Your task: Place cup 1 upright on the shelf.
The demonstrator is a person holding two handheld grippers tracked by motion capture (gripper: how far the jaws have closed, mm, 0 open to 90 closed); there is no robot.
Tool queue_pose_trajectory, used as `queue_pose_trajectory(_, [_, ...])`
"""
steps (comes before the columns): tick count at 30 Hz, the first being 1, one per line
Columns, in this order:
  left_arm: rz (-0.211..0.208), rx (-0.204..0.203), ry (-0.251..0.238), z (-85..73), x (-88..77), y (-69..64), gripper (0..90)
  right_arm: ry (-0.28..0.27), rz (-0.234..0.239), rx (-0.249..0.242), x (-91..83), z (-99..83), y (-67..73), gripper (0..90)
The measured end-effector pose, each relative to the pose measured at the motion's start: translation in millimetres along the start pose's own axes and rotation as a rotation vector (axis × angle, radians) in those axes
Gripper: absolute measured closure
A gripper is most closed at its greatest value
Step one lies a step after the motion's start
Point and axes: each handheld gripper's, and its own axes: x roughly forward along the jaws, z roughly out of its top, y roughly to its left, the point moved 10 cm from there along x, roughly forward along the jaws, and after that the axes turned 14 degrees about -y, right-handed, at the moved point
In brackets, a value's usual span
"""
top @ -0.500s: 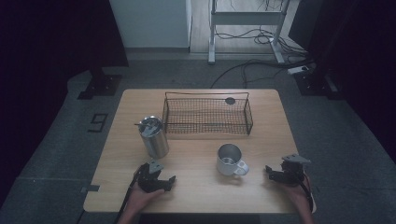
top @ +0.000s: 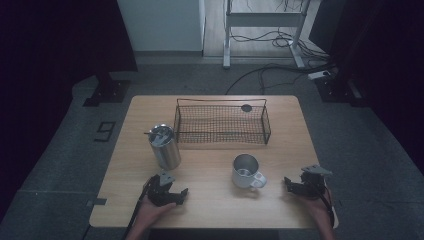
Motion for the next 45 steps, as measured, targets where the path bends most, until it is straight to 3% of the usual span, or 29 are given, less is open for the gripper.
queue_pose_trajectory(14, [0.008, -0.012, -0.006, 0.4, -2.5, 1.6, 14.1, 0.000, 0.001, 0.004, 0.3, 0.2, 0.1, 13.5])
queue_pose_trajectory(28, [-0.004, -0.050, -0.089, 21.3, -23.5, 7.5, 14.4, 0.000, 0.001, 0.003, 0.3, 0.2, 0.0, 13.5])
queue_pose_trajectory(35, [0.024, -0.048, -0.145, 30.6, -32.4, 14.5, 14.2, 0.000, 0.001, 0.004, 0.3, 0.2, 0.0, 13.5])
queue_pose_trajectory(45, [0.041, -0.083, -0.165, 34.8, -42.6, 29.1, 11.8, 0.000, 0.000, 0.004, 0.3, 0.2, 0.0, 13.5])
